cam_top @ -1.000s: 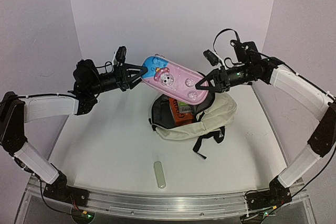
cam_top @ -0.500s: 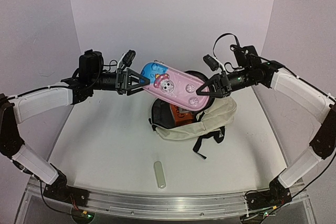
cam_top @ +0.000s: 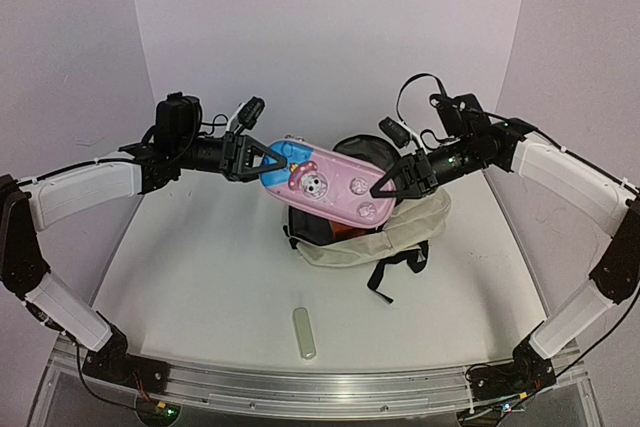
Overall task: Pack the student bag
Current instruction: Pick up the stationery from the center of the board, then place the stationery in the student bag.
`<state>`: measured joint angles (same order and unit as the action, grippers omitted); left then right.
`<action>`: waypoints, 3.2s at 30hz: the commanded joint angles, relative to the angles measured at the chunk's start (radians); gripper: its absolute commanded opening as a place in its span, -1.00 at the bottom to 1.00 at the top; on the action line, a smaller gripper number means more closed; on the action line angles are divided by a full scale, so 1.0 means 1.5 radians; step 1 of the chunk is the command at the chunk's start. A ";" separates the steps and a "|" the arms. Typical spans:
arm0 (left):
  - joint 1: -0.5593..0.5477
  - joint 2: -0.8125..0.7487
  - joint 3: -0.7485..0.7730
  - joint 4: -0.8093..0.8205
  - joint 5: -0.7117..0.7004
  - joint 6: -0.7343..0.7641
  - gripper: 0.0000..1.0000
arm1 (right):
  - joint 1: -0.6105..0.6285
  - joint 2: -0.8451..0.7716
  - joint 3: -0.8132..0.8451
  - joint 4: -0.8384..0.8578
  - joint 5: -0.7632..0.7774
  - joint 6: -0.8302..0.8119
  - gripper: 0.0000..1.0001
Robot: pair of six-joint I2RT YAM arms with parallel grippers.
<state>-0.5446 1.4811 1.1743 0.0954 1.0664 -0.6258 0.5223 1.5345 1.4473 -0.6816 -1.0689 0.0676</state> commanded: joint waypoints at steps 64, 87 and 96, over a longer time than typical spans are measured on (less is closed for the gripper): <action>0.024 0.162 -0.170 0.310 -0.254 -0.044 -1.00 | -0.068 0.089 -0.117 0.334 0.189 0.201 -1.00; -0.095 0.425 -0.015 0.508 -0.340 -0.167 -0.29 | -0.069 0.098 -0.132 0.390 0.129 0.265 -1.00; -0.095 0.291 -0.048 0.198 -0.450 -0.039 0.28 | -0.068 0.088 -0.156 0.389 0.132 0.252 -1.00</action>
<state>-0.6929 2.0420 1.0940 0.5958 0.4912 -0.7924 0.4194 1.7107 1.2192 -0.1622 -0.8356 0.4541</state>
